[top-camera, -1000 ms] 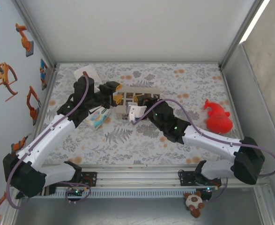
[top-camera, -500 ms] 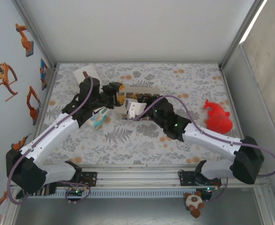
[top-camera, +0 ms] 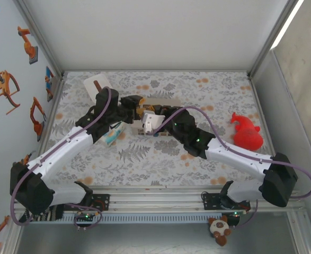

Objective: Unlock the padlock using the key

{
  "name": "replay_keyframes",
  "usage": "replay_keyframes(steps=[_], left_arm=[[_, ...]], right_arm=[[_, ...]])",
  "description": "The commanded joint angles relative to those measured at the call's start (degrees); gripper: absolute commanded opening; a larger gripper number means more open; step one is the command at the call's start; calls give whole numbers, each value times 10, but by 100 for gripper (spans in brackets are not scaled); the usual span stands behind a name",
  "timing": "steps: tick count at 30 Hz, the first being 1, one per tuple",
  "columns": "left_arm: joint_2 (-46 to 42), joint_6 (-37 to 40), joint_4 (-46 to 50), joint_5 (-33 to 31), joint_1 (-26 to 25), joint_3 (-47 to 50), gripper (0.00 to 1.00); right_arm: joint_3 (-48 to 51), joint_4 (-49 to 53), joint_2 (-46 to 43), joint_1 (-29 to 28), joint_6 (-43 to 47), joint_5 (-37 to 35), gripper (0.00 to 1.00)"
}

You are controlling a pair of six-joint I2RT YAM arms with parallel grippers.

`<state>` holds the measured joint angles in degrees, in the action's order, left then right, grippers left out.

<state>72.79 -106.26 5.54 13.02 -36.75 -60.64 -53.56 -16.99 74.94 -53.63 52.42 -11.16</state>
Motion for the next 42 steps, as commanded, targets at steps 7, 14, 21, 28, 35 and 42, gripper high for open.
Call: replay_keyframes(steps=[7,14,21,28,35,42], left_arm=[[13,-18,-10,-13,-8,-17,22],[15,-15,0,-24,-9,-19,14],[15,-11,4,-33,-8,-21,8],[10,16,19,-48,-9,-25,0],[-8,138,69,-92,7,-45,0],[-31,356,23,-17,87,-13,0]], right_arm=[[-24,-18,17,2,-11,-9,0],[-28,-10,21,0,-14,-14,0],[-38,8,30,-10,-19,-30,0],[-43,32,33,-15,-45,-35,0],[-63,123,0,-13,-107,14,34],[-109,255,-45,38,-279,162,53]])
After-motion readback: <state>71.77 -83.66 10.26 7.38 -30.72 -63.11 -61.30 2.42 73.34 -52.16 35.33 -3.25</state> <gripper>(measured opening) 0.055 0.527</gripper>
